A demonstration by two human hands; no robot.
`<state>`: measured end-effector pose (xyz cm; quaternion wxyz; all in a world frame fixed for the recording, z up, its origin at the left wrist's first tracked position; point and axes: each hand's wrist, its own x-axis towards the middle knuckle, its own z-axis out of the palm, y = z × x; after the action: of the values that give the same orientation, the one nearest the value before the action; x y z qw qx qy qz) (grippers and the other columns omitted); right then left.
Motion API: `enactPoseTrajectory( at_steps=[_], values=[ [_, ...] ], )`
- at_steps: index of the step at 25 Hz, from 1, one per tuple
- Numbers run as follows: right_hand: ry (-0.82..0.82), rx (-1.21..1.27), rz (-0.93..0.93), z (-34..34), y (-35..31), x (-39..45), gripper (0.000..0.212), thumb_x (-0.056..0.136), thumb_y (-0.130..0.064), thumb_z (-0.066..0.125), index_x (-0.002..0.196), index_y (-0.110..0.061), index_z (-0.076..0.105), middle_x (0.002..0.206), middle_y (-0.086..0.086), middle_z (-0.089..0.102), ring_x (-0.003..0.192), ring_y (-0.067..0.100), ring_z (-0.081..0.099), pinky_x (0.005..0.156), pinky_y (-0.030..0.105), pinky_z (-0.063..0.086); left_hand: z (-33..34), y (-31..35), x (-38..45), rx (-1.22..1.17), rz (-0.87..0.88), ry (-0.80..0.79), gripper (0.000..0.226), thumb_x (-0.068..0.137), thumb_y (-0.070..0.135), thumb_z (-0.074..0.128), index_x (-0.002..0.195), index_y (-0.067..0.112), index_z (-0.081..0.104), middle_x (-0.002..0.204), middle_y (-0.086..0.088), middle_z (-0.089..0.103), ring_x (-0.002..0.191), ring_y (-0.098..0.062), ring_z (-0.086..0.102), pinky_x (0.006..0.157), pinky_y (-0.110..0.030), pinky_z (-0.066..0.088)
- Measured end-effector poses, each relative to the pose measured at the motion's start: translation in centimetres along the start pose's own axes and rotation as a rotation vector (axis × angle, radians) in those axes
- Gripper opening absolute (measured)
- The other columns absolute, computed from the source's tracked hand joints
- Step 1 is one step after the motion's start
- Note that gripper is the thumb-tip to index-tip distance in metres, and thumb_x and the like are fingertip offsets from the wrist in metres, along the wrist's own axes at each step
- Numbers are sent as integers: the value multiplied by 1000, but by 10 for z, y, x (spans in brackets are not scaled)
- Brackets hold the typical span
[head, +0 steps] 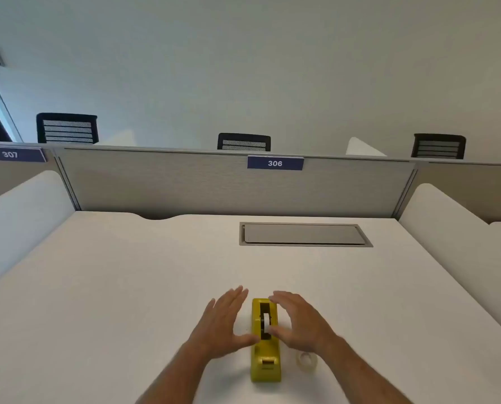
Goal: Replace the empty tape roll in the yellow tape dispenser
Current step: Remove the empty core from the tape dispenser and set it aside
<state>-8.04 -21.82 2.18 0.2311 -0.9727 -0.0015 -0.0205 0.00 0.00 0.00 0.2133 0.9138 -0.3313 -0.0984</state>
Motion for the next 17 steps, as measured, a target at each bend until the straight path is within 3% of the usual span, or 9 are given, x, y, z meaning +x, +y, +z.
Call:
enactPoseTrajectory(
  at_steps=[6, 13, 17],
  values=[
    [-39, -68, -20, 7, -3, 4, 72, 80, -56, 66, 144, -34, 40, 153, -11, 40, 140, 8, 33, 112, 30, 37, 11, 16, 2, 39, -29, -56, 107, 70, 85, 53, 155, 39, 7, 167, 15, 3, 154, -14, 5, 125, -50, 16],
    [-48, -121, -5, 11, -4, 7, 70, 77, -60, 64, 140, -35, 46, 152, -14, 40, 137, 8, 36, 108, 32, 42, 12, 18, 4, 66, 3, -54, 105, 72, 82, 54, 155, 34, 13, 166, 17, 9, 154, -15, 10, 124, -44, 21],
    [-33, -154, -7, 10, -7, 10, 61, 74, -56, 63, 131, -36, 56, 147, -15, 45, 130, 8, 42, 99, 32, 49, 11, 18, 7, 84, 14, -50, 107, 69, 82, 59, 155, 34, 15, 165, 17, 12, 153, -15, 12, 123, -42, 22]
  ],
)
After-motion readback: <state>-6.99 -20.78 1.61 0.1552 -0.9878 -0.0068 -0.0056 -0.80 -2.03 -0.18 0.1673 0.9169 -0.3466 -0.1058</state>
